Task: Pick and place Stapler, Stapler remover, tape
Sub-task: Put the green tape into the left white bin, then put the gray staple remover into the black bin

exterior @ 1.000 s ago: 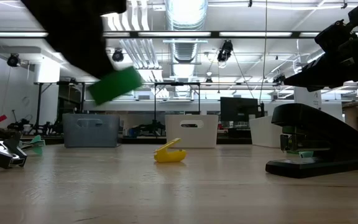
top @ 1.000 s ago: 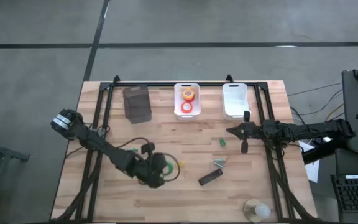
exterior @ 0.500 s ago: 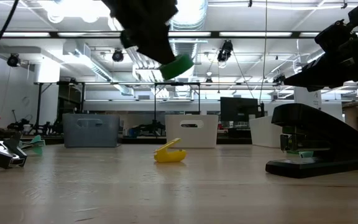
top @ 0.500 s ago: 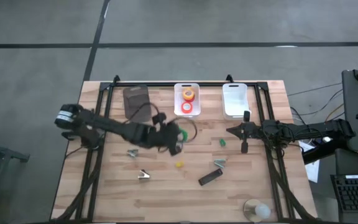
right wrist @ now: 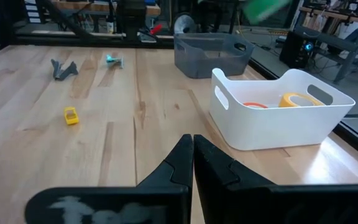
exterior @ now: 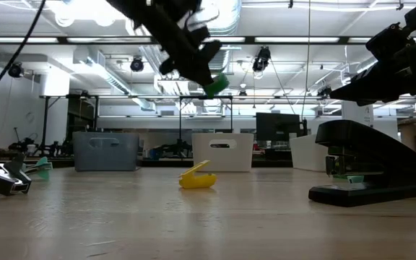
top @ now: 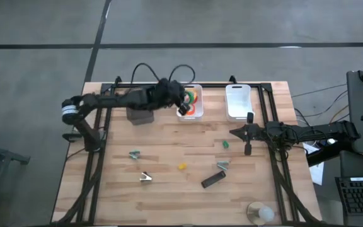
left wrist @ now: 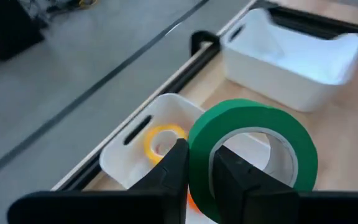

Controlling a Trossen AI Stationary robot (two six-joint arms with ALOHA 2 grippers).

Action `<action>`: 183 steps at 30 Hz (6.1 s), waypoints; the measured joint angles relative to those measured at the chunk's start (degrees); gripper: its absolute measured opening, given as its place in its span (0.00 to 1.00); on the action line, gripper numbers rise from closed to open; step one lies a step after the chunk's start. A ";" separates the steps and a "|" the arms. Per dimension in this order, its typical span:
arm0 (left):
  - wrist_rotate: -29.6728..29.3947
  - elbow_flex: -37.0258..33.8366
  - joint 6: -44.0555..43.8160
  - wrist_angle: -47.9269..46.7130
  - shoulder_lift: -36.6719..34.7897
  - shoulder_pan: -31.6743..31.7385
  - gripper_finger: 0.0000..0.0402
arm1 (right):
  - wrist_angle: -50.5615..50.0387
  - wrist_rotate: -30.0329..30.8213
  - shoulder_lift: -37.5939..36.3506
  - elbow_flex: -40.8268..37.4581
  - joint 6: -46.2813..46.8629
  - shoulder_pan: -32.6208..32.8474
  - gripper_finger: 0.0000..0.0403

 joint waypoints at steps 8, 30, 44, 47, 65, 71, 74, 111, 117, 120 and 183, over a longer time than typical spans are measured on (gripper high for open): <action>7.84 -0.02 -2.75 1.15 6.67 7.74 0.18 | 0.00 0.00 0.00 0.00 -0.14 0.01 0.02; 20.98 3.06 -2.96 1.07 17.38 7.89 0.20 | -0.01 -0.04 0.00 0.00 -0.01 0.00 0.02; 20.37 3.06 -3.85 -0.11 17.74 7.84 0.28 | 0.01 -0.01 0.00 0.00 0.41 0.00 0.02; 20.24 3.06 -4.76 -0.25 17.73 7.87 0.35 | -0.01 -0.01 0.00 0.00 -0.09 -0.01 0.02; 20.92 4.31 -2.94 -18.84 -1.71 1.42 0.47 | 0.01 0.01 -0.02 0.00 -0.25 0.01 0.02; 20.96 4.28 -0.25 -23.24 -7.00 -5.68 0.47 | 0.01 0.03 -0.02 0.00 0.24 -0.01 0.02; 20.94 4.26 -0.51 -23.36 -8.25 -9.38 0.47 | -0.01 0.03 -0.02 0.00 -0.24 -0.01 0.02; 11.88 -8.86 -8.43 -14.32 -6.78 -27.88 0.47 | 0.01 0.03 0.00 0.00 0.41 -0.01 0.02; 16.76 -12.93 -11.04 -17.55 -6.78 -31.63 0.47 | 0.01 0.03 0.00 0.00 -0.17 0.00 0.02; 20.68 -14.78 -15.95 -20.80 -6.78 -33.37 0.47 | 0.01 0.03 0.00 0.00 0.41 0.01 0.02; 22.23 -26.15 -25.61 -20.74 -8.21 -40.56 0.02 | 0.00 0.03 0.00 0.00 -0.24 -0.01 0.02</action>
